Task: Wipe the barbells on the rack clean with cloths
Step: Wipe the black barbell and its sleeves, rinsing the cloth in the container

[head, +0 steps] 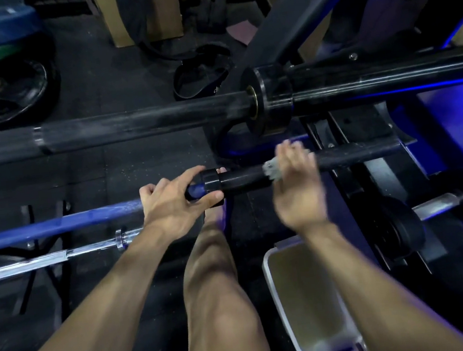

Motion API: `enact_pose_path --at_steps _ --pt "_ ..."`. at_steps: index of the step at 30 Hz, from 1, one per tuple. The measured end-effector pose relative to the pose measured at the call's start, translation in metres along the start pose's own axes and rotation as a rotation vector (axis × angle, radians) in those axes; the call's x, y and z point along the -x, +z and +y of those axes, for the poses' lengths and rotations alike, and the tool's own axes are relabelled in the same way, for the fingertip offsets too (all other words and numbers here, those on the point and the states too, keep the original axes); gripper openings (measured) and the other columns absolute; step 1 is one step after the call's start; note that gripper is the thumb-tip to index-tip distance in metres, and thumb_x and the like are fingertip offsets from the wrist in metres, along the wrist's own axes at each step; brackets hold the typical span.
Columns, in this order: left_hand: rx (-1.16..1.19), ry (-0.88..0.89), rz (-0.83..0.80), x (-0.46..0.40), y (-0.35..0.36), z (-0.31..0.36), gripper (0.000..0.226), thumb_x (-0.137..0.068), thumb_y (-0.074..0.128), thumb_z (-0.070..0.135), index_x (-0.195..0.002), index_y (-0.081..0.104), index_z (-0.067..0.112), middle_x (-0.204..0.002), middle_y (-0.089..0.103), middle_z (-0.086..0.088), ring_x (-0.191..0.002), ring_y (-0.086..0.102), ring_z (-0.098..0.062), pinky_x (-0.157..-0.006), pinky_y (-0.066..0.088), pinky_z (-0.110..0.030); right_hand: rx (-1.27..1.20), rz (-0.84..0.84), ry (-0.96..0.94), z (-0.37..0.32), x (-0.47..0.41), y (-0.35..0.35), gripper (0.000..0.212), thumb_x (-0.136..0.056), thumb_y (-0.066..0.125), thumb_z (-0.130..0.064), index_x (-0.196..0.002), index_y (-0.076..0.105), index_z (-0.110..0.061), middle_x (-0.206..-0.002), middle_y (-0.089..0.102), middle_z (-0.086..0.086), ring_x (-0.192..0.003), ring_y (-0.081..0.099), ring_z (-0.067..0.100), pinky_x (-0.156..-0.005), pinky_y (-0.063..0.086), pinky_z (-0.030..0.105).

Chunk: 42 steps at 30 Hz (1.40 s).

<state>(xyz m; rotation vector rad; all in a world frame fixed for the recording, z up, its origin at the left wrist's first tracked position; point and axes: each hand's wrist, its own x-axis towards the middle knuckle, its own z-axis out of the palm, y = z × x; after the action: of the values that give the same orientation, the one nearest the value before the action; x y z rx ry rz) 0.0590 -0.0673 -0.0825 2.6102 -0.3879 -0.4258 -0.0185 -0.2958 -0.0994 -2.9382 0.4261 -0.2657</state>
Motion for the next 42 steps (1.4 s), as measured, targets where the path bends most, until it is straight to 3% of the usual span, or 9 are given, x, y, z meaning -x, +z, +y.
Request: enact_pose_path --at_steps 5,12,15,20,27,30,33,38,42 --pt "-0.004 0.022 0.024 0.001 0.002 -0.001 0.091 -0.055 0.031 0.096 -0.137 0.043 0.057 -0.103 0.064 0.017 -0.110 0.049 -0.009 -0.092 0.015 -0.028 -0.126 -0.065 -0.329 -0.042 0.017 0.007 0.062 -0.095 0.041 -0.028 -0.153 0.042 -0.008 -0.161 0.038 0.010 -0.153 0.028 0.025 -0.126 0.018 0.048" --pt "0.053 0.031 0.041 0.000 0.004 -0.004 0.075 -0.065 0.055 0.088 -0.132 0.044 0.056 -0.100 0.063 0.020 -0.108 0.050 -0.006 -0.089 0.012 -0.025 -0.065 -0.069 0.091 0.002 -0.008 -0.004 0.076 -0.096 0.008 -0.042 -0.154 0.039 -0.005 -0.163 0.033 0.014 -0.155 0.020 0.030 -0.128 0.009 0.045" --pt "0.026 0.038 0.066 -0.002 0.006 -0.004 0.072 -0.067 0.059 0.085 -0.131 0.043 0.056 -0.100 0.064 0.020 -0.105 0.051 -0.007 -0.088 0.013 -0.027 -0.215 -0.051 -0.217 -0.053 0.007 0.020 0.056 -0.103 0.028 -0.028 -0.144 0.052 0.001 -0.152 0.048 0.020 -0.147 0.036 0.038 -0.124 0.024 0.052" --pt "0.027 0.039 0.057 -0.002 0.007 -0.007 0.071 -0.068 0.060 0.084 -0.131 0.041 0.058 -0.106 0.063 0.020 -0.108 0.051 -0.007 -0.090 0.014 -0.028 -0.414 -0.196 -0.407 -0.023 0.001 -0.002 0.056 -0.097 0.036 -0.026 -0.146 0.053 -0.008 -0.156 0.047 0.006 -0.151 0.032 0.018 -0.127 0.016 0.036" --pt "0.057 0.004 0.027 0.000 0.000 -0.002 0.067 -0.070 0.065 0.080 -0.130 0.047 0.056 -0.094 0.063 0.019 -0.108 0.054 -0.010 -0.091 0.016 -0.029 -0.767 -0.316 0.159 -0.017 0.028 -0.041 0.051 -0.087 0.039 -0.026 -0.126 0.073 -0.029 -0.133 0.065 -0.019 -0.133 0.049 -0.008 -0.116 0.033 0.019" --pt "0.047 -0.021 -0.064 0.000 -0.009 0.002 0.067 -0.074 0.060 0.081 -0.135 0.043 0.060 -0.111 0.066 0.016 -0.119 0.050 -0.013 -0.095 0.018 -0.030 -0.846 -0.405 0.441 -0.005 0.033 -0.064 0.042 -0.087 0.041 -0.035 -0.102 0.078 -0.021 -0.101 0.077 -0.007 -0.106 0.070 0.018 -0.095 0.054 0.042" --pt "0.000 0.004 -0.038 0.016 -0.014 0.008 0.069 -0.084 0.061 0.072 -0.146 0.040 0.053 -0.138 0.050 0.012 -0.131 0.040 -0.019 -0.108 0.020 -0.037 -1.180 -0.388 0.769 0.003 0.051 -0.092 0.032 -0.104 0.042 -0.016 -0.115 0.068 -0.001 -0.103 0.073 0.013 -0.101 0.070 0.040 -0.078 0.060 0.046" --pt "0.538 0.238 0.068 0.088 -0.023 0.050 0.016 -0.094 0.071 0.022 -0.109 0.068 0.024 -0.104 0.067 0.010 -0.099 0.065 -0.018 -0.084 0.051 -0.024 -1.596 -0.426 0.829 0.005 0.097 -0.138 0.042 -0.103 0.035 -0.017 -0.117 0.068 0.005 -0.103 0.073 0.027 -0.073 0.072 0.032 -0.055 0.061 0.039" --pt "0.647 0.444 0.078 0.157 -0.045 0.097 0.014 -0.089 0.072 0.035 -0.101 0.069 0.029 -0.092 0.071 0.011 -0.082 0.066 -0.011 -0.076 0.053 -0.029 -1.669 -0.438 0.759 0.000 0.130 -0.172 0.044 -0.102 0.034 -0.021 -0.114 0.070 0.003 -0.110 0.071 0.029 -0.078 0.070 0.034 -0.053 0.060 0.038"
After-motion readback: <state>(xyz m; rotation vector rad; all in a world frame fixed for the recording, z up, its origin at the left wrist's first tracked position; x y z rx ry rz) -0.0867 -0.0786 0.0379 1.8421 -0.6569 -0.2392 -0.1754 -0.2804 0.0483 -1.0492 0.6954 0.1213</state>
